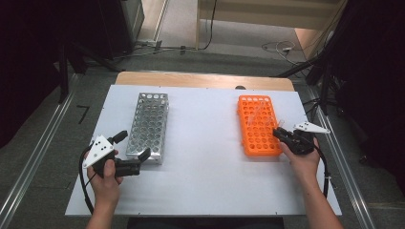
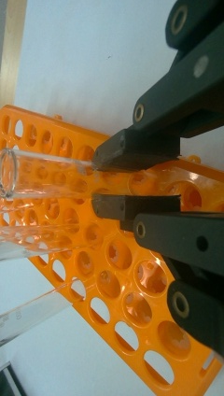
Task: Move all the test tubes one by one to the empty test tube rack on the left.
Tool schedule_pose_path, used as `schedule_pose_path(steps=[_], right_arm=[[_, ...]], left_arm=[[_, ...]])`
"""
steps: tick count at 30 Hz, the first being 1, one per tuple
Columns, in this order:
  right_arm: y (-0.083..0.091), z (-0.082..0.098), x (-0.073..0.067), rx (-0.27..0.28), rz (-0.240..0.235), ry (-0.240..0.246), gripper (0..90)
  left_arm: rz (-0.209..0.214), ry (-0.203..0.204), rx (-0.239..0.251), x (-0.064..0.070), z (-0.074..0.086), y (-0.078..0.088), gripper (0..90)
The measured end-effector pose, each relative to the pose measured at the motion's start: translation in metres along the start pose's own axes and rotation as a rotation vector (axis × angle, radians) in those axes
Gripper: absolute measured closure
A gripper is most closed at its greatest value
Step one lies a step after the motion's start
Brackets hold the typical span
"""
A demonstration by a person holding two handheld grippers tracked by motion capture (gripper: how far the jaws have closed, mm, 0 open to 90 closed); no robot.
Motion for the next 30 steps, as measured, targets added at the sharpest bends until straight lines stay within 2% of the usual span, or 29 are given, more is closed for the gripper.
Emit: schedule_pose_path(steps=[3,7,12,18,22,27,30], right_arm=[[0.0,0.0,0.0,0.0,0.006,0.015,73.9],[0.005,-0.003,0.001,0.02,-0.002,0.004,74.1],[0.018,-0.013,0.002,0.056,-0.017,-0.029,74.1],[0.036,-0.026,-0.001,0.09,-0.022,-0.017,74.2],[0.043,-0.031,-0.007,0.096,-0.037,-0.012,74.2],[0.048,-0.039,-0.025,0.082,-0.095,0.024,74.2],[0.047,-0.04,-0.033,0.074,-0.123,0.043,74.2]], left_arm=[[0.002,-0.002,0.001,0.001,-0.001,0.0,0.0],[0.002,-0.004,0.007,0.003,-0.003,0.001,0.0],[0.004,-0.005,0.004,0.003,-0.003,0.002,0.0],[0.009,-0.008,0.007,0.004,-0.006,0.003,0.0],[0.015,-0.013,0.001,0.006,-0.007,0.002,0.0],[0.031,-0.019,-0.002,0.012,-0.01,0.001,0.0],[0.045,-0.049,-0.007,0.02,-0.014,-0.001,0.0]])
Point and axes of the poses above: each handheld gripper's, and its own axes: y roughly backward along the jaws, z roughly out of its underside, x roughly to its right, the point moved 4 cm from there along -y, roughly forward along the jaws, and after that the axes turned 4 degrees about -z, right-handed, at the moved point
